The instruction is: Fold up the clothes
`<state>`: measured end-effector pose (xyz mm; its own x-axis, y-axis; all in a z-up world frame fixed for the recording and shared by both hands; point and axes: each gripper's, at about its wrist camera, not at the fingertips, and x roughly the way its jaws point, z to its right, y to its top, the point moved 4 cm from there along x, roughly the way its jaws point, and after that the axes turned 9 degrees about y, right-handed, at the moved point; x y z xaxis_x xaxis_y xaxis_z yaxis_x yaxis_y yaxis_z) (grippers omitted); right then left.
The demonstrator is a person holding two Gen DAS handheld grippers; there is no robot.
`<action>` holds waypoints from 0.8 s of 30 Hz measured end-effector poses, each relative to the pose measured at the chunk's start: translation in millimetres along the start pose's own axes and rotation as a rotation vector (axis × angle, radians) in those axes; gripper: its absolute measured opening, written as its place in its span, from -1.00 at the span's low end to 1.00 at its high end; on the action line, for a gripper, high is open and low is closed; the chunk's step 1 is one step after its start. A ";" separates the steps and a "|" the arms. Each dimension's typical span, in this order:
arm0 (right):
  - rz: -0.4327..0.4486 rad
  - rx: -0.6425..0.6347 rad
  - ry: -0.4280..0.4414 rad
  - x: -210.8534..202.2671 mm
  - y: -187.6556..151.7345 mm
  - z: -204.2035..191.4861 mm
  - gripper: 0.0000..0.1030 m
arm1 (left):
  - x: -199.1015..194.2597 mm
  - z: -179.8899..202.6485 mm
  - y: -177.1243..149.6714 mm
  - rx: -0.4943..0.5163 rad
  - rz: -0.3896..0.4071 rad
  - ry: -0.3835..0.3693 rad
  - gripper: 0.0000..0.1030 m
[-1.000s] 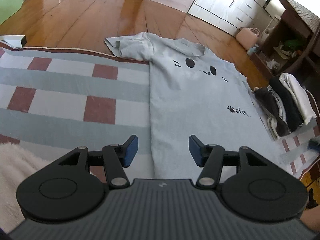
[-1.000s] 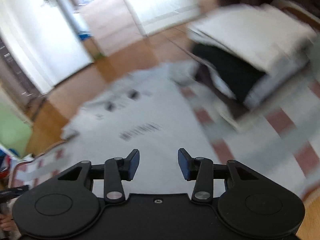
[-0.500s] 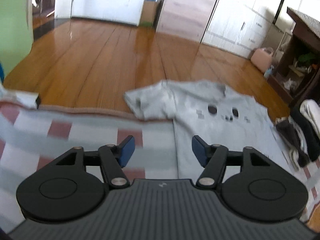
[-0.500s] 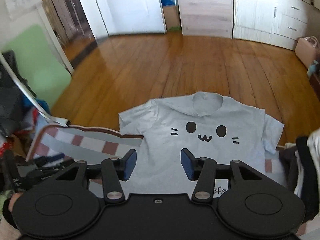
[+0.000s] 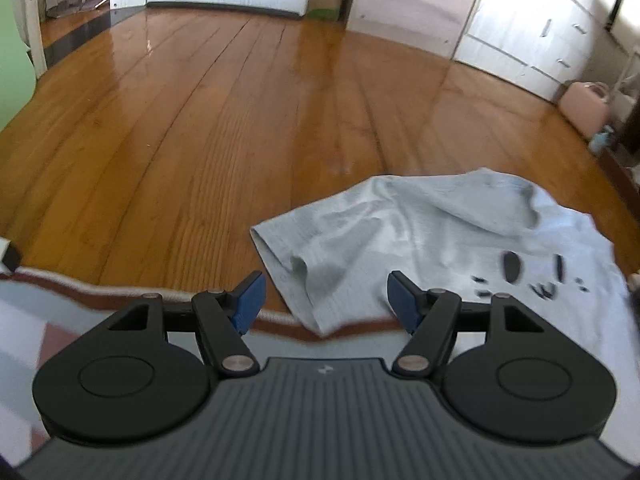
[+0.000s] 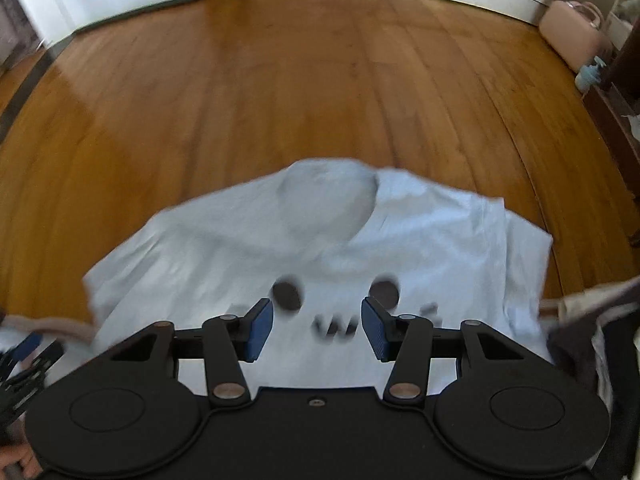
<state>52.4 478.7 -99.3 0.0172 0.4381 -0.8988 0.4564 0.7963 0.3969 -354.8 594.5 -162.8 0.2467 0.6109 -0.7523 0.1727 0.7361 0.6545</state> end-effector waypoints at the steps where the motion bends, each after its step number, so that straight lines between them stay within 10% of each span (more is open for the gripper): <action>1: 0.017 0.007 0.001 14.2 7.2 12.6 0.05 | 12.1 -1.3 0.6 -0.011 0.011 0.001 0.29; 5: 0.072 0.038 0.039 51.9 19.5 58.1 0.04 | 50.5 -15.2 -16.5 -0.053 0.088 -0.045 0.29; 17: 0.139 0.242 0.129 137.2 56.9 127.1 0.05 | 109.9 -44.5 -17.4 -0.240 -0.007 -0.147 0.30; 24: 0.111 0.217 0.146 163.4 62.8 121.2 0.05 | 101.6 -24.3 -17.5 -0.115 0.062 -0.146 0.25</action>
